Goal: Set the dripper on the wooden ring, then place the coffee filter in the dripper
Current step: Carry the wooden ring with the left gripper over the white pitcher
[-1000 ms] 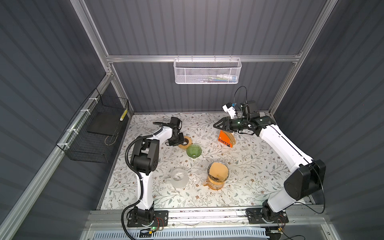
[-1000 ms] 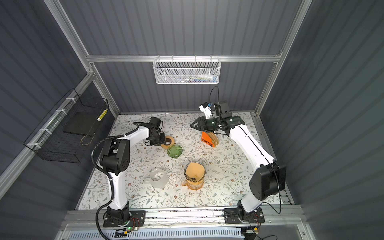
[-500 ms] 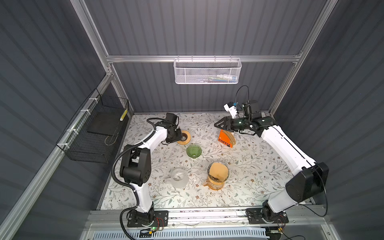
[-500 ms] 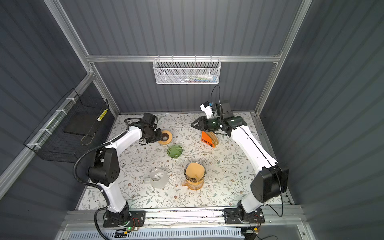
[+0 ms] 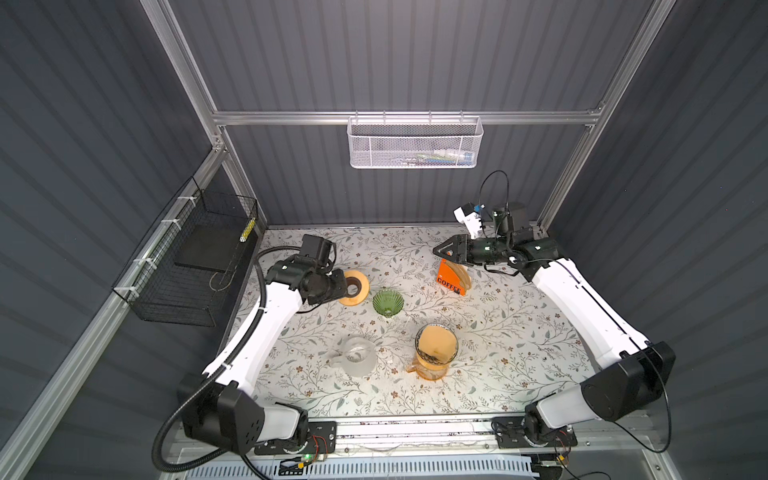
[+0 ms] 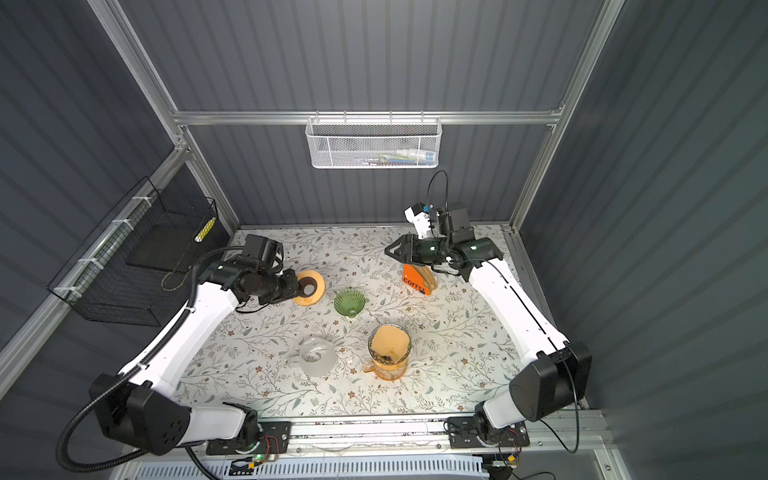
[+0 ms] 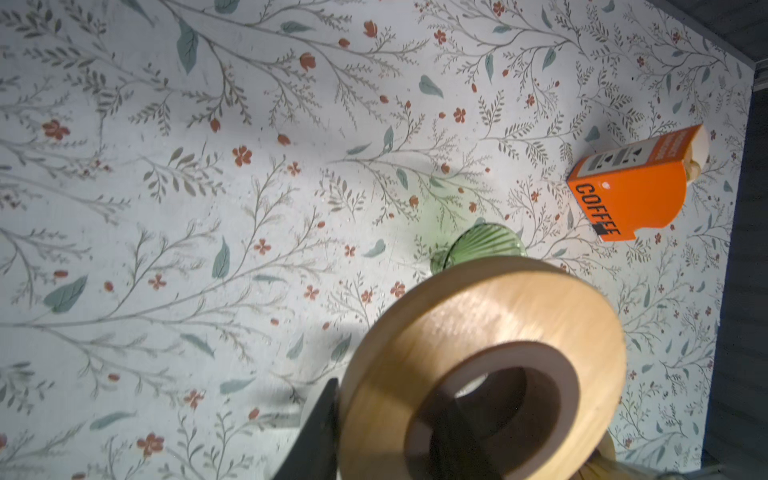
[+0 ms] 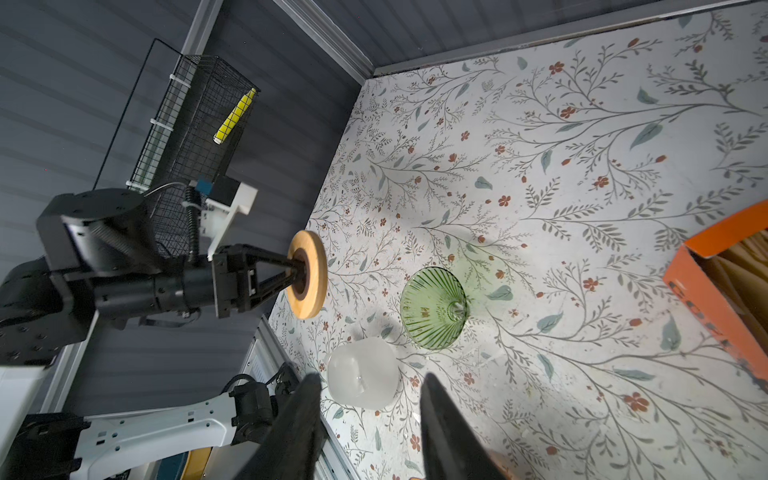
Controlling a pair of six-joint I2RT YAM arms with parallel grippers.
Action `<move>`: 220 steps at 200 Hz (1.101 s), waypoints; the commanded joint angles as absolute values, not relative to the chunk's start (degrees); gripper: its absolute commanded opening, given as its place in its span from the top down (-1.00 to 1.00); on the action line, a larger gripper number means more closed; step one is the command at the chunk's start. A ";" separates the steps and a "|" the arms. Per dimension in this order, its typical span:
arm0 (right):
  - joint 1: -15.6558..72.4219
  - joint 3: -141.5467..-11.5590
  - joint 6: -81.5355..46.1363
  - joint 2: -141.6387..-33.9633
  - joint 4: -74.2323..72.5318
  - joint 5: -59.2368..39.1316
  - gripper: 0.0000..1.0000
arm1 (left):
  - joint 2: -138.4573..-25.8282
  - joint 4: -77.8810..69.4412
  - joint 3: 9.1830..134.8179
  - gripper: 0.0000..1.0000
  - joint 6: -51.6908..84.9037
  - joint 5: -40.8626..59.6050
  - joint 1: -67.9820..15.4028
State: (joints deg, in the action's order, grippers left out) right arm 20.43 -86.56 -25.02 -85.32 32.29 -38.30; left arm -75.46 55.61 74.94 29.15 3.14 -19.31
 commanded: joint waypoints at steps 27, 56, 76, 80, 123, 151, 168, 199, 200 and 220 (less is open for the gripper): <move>21.94 -85.61 -24.02 -84.46 32.56 -38.40 0.17 | -69.52 65.04 69.60 0.94 34.38 4.57 -27.28; 23.32 -85.00 -23.74 -84.64 32.74 -38.50 0.17 | -67.10 65.27 65.18 0.94 37.06 5.27 -29.00; 24.10 -84.33 -23.73 -84.38 33.01 -38.08 0.17 | -65.36 64.93 62.42 0.93 37.57 6.14 -29.17; 24.17 -84.18 -23.72 -84.32 32.93 -37.99 0.17 | -65.24 64.72 61.84 0.93 37.61 6.34 -29.16; 24.82 -83.77 -23.78 -84.68 32.68 -37.86 0.18 | -65.01 60.93 56.78 0.92 39.64 7.14 -30.30; 24.86 -83.52 -23.49 -84.70 32.69 -37.36 0.17 | -64.91 59.75 54.84 0.92 40.18 7.46 -30.40; 24.90 -83.52 -23.64 -84.81 32.62 -37.58 0.17 | -64.79 58.62 53.56 0.91 40.66 7.47 -30.37; 24.88 -83.41 -23.67 -84.81 32.66 -37.57 0.17 | -65.36 58.44 52.21 0.91 40.44 6.69 -30.46; 24.92 -83.41 -23.66 -84.81 32.68 -37.55 0.17 | -65.42 58.44 52.17 0.92 40.39 6.68 -30.39; 24.99 -83.49 -23.69 -84.95 32.75 -37.46 0.17 | -66.00 56.61 51.76 0.92 40.11 6.77 -30.49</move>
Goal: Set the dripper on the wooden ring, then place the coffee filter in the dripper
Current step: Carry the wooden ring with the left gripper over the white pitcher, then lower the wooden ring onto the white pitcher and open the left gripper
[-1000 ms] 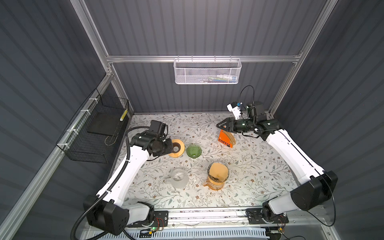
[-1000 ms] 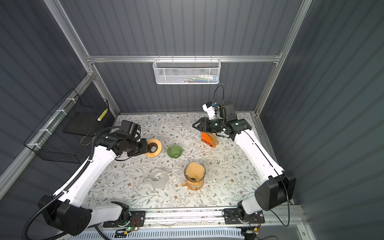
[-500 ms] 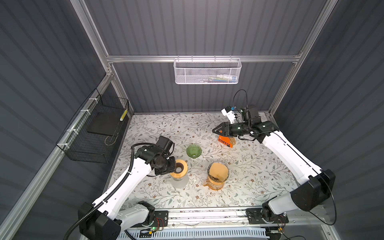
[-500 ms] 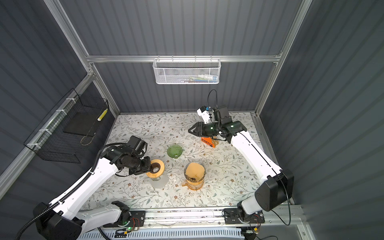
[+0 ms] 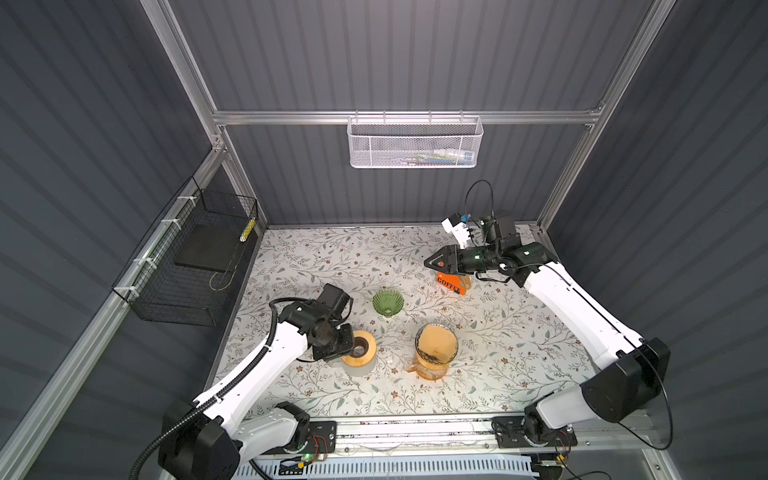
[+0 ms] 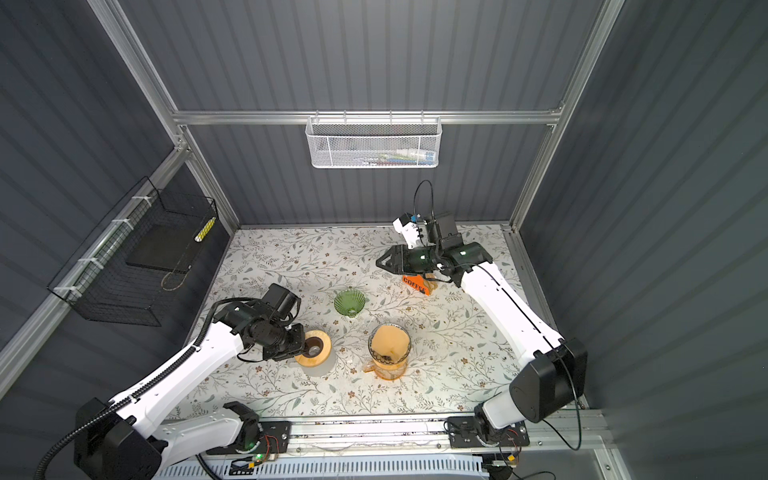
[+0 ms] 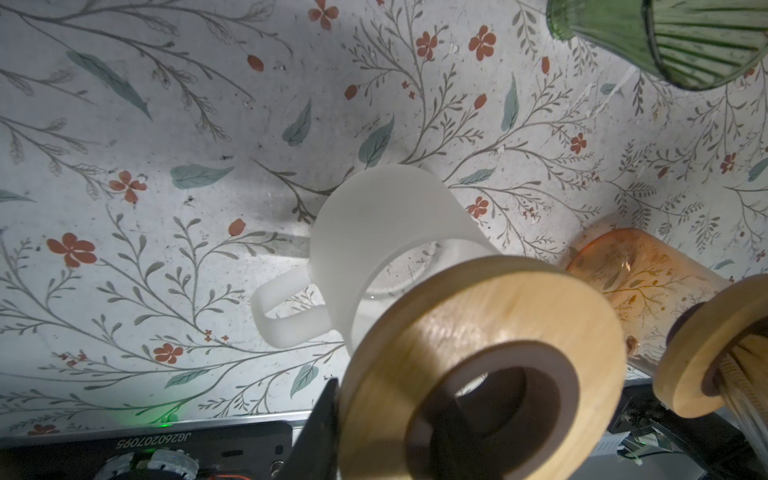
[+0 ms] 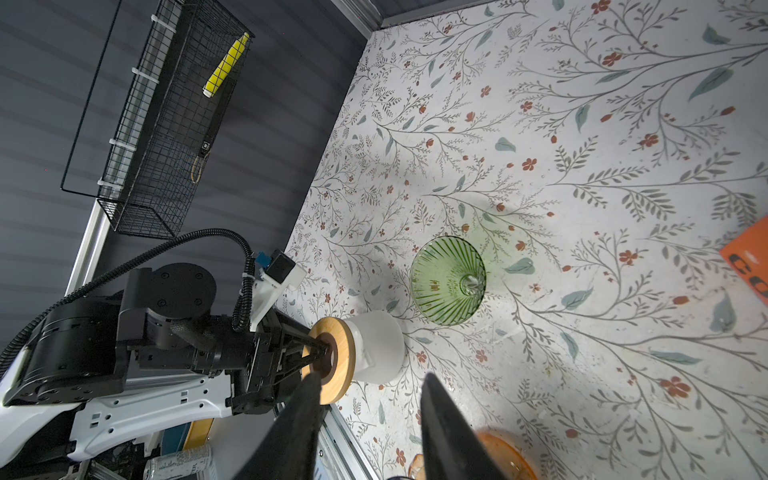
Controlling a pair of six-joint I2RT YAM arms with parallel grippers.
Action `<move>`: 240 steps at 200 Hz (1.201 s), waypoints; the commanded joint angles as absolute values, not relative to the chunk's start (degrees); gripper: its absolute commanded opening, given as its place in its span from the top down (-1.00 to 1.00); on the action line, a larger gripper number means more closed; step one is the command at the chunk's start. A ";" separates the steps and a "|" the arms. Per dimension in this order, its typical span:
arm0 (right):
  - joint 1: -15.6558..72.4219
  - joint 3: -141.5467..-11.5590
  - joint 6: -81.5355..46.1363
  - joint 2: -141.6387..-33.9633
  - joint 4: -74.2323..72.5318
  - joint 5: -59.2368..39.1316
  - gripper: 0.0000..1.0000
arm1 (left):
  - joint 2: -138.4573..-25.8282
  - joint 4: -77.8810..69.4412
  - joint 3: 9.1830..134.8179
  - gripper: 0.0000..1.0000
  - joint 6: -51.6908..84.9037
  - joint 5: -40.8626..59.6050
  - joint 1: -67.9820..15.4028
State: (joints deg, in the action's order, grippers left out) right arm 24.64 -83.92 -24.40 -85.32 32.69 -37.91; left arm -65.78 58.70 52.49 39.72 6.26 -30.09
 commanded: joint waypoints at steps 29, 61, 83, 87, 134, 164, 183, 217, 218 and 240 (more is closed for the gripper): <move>24.99 -83.67 -23.81 -84.99 32.87 -37.30 0.17 | -66.93 56.54 51.90 0.92 39.51 6.25 -30.50; 24.99 -83.91 -23.81 -85.14 32.91 -37.35 0.17 | -67.54 56.56 51.91 0.91 39.03 5.59 -30.50; 25.03 -83.85 -23.81 -85.05 33.04 -37.29 0.17 | -67.89 56.87 51.95 0.91 38.84 5.01 -30.50; 25.00 -83.79 -23.81 -84.99 33.04 -37.31 0.17 | -67.85 56.91 51.97 0.91 38.89 4.93 -30.50; 24.99 -83.67 -23.69 -85.06 33.22 -37.22 0.17 | -68.40 56.82 51.57 0.90 38.69 4.56 -30.50; 24.97 -83.59 -23.64 -85.14 33.02 -37.55 0.17 | -68.90 56.69 51.46 0.90 38.56 4.26 -30.47; 24.97 -83.58 -23.79 -85.32 32.83 -37.84 0.17 | -69.26 56.91 51.42 0.90 38.37 4.13 -30.45; 24.99 -83.41 -23.81 -85.34 32.78 -37.86 0.17 | -69.48 56.87 51.24 0.90 38.16 3.71 -30.47; 24.97 -83.41 -23.82 -85.34 32.78 -37.87 0.17 | -69.46 56.91 51.24 0.90 38.15 3.70 -30.49; 25.03 -83.41 -23.89 -85.43 32.70 -37.97 0.17 | -69.51 56.64 51.20 0.90 38.14 3.52 -30.49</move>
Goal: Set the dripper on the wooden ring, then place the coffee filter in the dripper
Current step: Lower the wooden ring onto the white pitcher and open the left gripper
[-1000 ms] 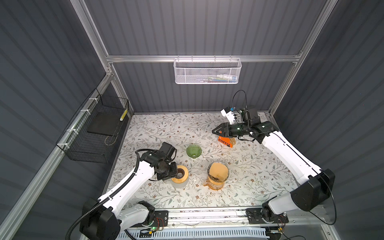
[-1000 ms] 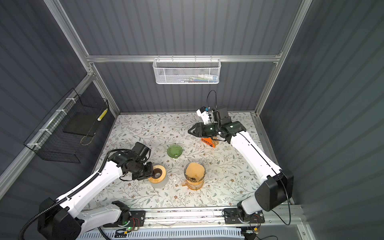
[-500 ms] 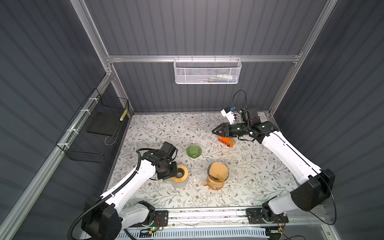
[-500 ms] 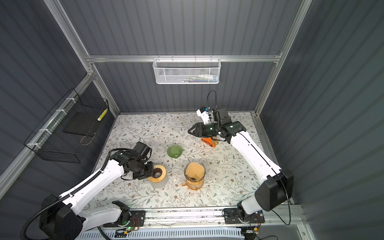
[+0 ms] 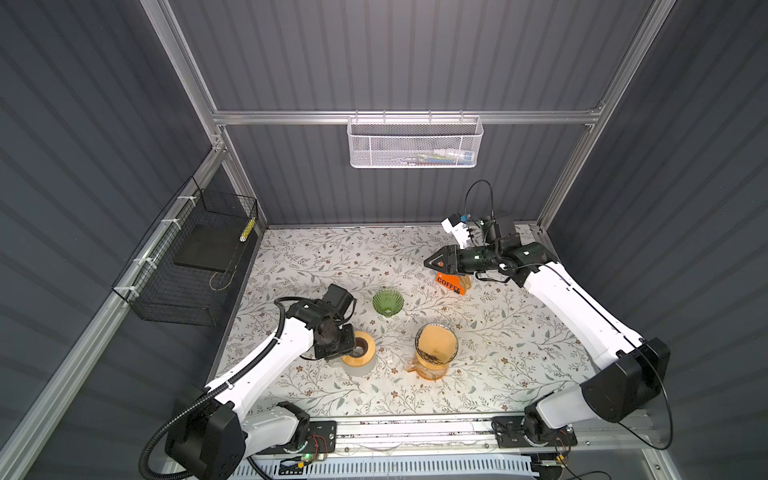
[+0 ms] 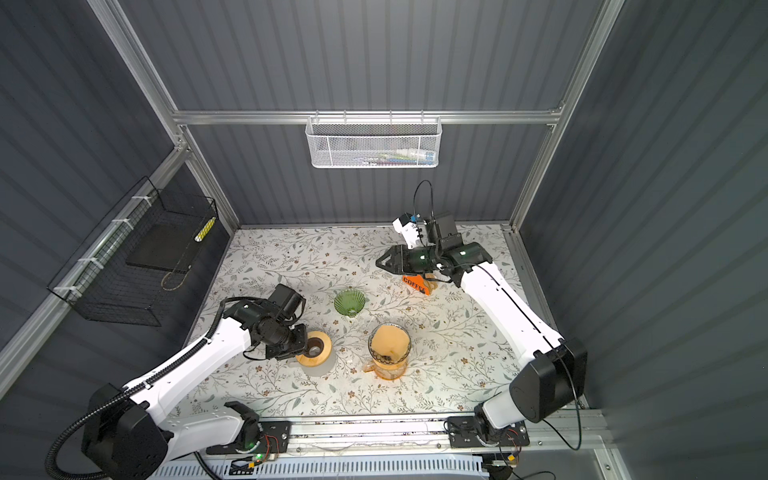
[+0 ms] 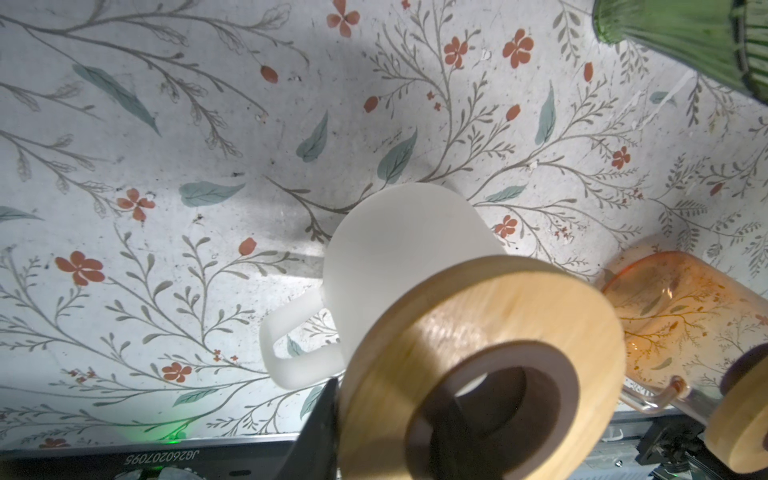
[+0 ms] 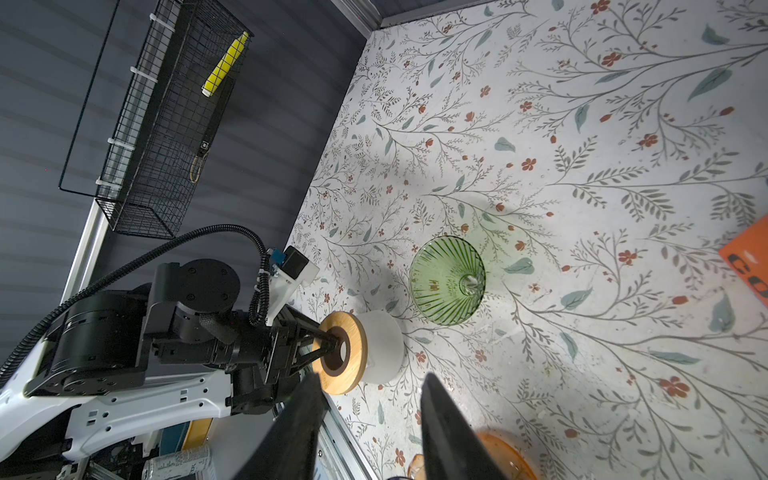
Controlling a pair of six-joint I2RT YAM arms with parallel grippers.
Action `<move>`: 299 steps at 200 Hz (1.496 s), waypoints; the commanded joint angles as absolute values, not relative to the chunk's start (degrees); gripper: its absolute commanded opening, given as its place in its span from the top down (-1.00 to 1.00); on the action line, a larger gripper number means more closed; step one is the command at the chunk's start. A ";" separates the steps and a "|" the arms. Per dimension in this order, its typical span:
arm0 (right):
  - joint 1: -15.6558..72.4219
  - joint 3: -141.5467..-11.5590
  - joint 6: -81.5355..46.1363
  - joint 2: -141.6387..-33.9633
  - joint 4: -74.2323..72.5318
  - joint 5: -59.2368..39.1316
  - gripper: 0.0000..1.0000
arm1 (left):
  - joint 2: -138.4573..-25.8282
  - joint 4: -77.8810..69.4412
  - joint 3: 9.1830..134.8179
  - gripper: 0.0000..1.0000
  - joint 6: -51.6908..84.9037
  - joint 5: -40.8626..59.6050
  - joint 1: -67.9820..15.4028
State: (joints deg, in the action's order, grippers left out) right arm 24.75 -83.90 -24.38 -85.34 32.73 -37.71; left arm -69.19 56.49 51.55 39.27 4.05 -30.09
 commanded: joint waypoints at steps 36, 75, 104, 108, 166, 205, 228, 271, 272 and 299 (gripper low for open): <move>25.04 -83.41 -23.86 -85.43 32.83 -37.86 0.17 | -69.76 55.99 50.84 0.82 38.23 3.69 -30.50; 25.03 -83.41 -23.90 -85.69 32.72 -37.95 0.17 | -70.14 56.09 51.01 0.77 37.95 3.52 -30.50; 25.02 -83.41 -23.90 -85.77 32.69 -37.96 0.17 | -69.92 56.25 51.28 0.65 37.88 3.04 -30.50; 25.03 -83.45 -23.91 -85.78 32.70 -37.90 0.17 | -69.93 56.34 51.26 0.63 37.88 2.87 -30.50; 24.98 -83.50 -24.20 -85.69 32.67 -37.80 0.17 | -69.22 56.60 51.91 0.36 38.06 2.20 -30.50; 25.03 -83.76 -24.59 -86.03 32.56 -37.90 0.17 | -68.67 56.37 51.69 0.25 38.05 2.36 -30.50; 25.03 -84.10 -24.61 -86.22 32.64 -38.24 0.17 | -67.73 56.45 51.72 0.22 38.32 2.56 -30.50; 24.98 -85.18 -23.97 -86.48 33.66 -38.00 0.17 | -66.41 56.85 53.16 0.19 38.62 2.73 -30.50; 24.97 -85.21 -23.94 -86.53 33.70 -37.99 0.17 | -66.43 56.86 53.17 0.19 38.69 2.68 -30.50; 25.04 -86.89 -23.90 -87.18 34.96 -37.77 0.17 | -64.66 57.74 54.41 0.20 39.38 1.56 -30.50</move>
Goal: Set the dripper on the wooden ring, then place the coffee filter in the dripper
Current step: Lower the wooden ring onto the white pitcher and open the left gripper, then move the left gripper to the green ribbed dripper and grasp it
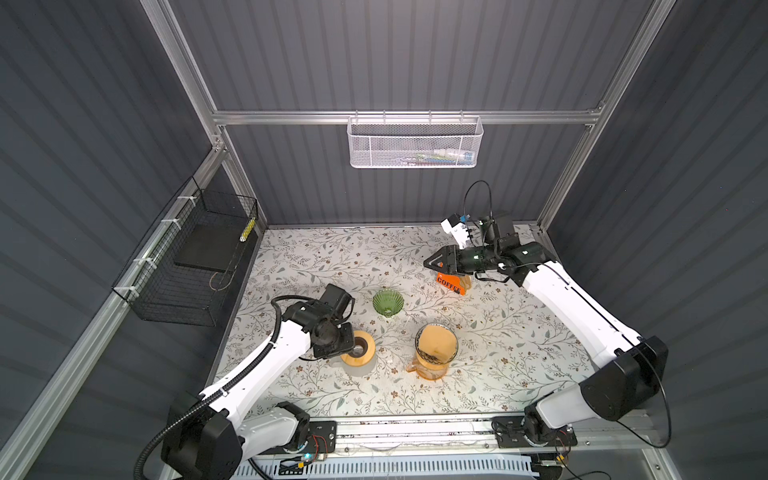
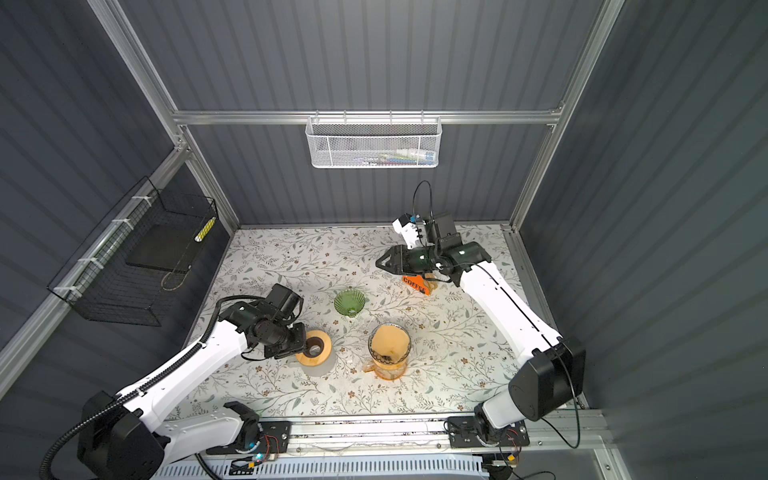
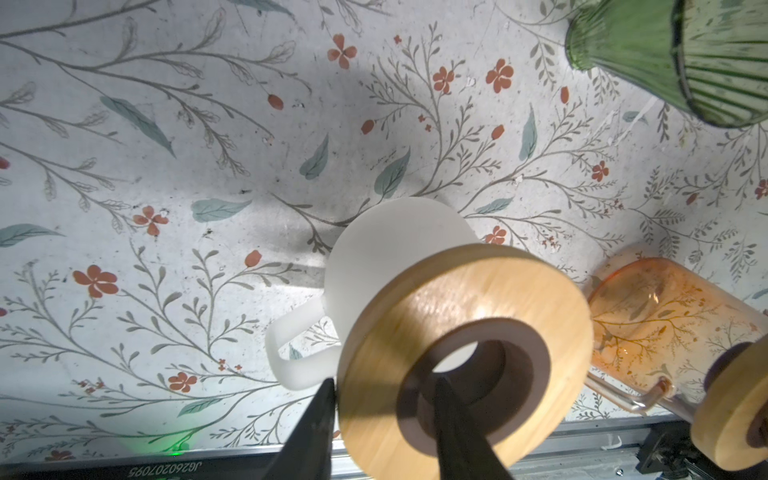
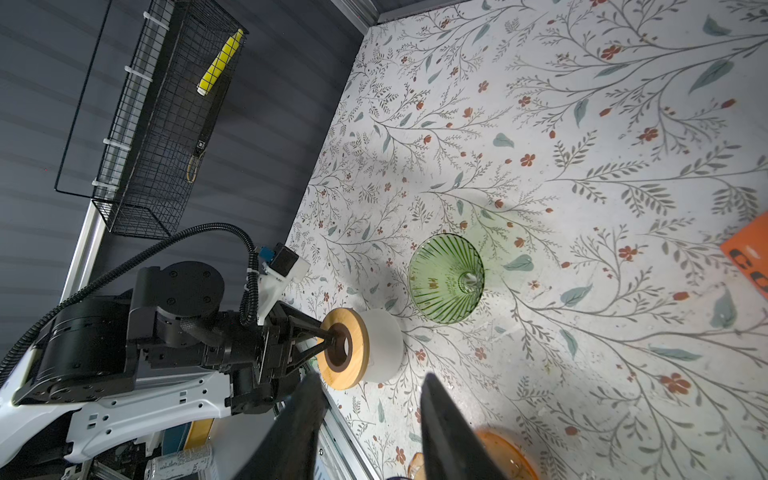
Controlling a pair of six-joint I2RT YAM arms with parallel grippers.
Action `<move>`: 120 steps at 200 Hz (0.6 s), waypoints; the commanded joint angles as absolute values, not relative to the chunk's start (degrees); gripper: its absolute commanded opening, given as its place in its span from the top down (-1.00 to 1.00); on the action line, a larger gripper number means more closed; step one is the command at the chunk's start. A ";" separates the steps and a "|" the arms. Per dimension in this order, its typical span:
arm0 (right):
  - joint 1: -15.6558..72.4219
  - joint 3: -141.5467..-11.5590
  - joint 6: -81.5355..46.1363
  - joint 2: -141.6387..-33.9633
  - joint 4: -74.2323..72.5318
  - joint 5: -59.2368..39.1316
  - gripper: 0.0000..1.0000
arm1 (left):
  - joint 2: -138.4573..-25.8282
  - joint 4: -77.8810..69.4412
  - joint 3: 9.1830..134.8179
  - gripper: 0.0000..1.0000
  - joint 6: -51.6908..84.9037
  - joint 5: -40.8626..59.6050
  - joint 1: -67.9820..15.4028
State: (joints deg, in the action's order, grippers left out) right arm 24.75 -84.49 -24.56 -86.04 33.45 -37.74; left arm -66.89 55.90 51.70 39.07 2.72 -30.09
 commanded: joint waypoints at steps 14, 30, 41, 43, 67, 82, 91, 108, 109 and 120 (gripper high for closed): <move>25.08 -87.49 -24.08 -87.51 35.30 -37.37 0.17 | -63.49 60.60 55.91 0.21 39.61 0.23 -30.49; 25.17 -88.59 -23.90 -88.27 36.25 -36.58 0.17 | -61.88 61.89 57.80 0.24 39.63 -1.37 -30.47; 25.15 -89.56 -23.81 -89.04 36.89 -36.58 0.17 | -61.28 62.47 58.78 0.24 39.55 -1.90 -30.50; 25.14 -89.74 -23.82 -89.21 37.02 -36.57 0.17 | -61.20 62.55 58.97 0.24 39.53 -1.99 -30.43; 25.49 -92.06 -23.79 -91.14 37.92 -36.13 0.17 | -62.72 61.85 62.39 0.24 38.23 -2.62 -30.50; 25.69 -93.82 -23.40 -92.63 38.77 -35.51 0.18 | -66.09 59.81 66.02 0.24 35.86 -2.66 -30.50; 25.80 -94.65 -23.43 -93.50 39.01 -35.42 0.18 | -69.00 58.53 68.25 0.23 34.37 -3.19 -30.50; 25.79 -95.66 -23.73 -95.03 38.73 -35.33 0.18 | -75.29 54.12 72.17 0.22 32.04 -2.19 -30.49; 25.77 -95.69 -23.77 -95.03 38.70 -35.24 0.18 | -75.66 53.91 72.43 0.22 31.97 -2.06 -30.45; 25.76 -96.21 -23.85 -96.06 38.51 -34.87 0.18 | -79.78 50.88 74.02 0.21 30.70 0.28 -30.48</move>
State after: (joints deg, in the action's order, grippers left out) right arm 25.56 -94.48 -24.36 -94.19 37.52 -35.92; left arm -72.69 57.43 70.52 35.53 -1.93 -30.09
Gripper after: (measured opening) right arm 0.412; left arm 0.392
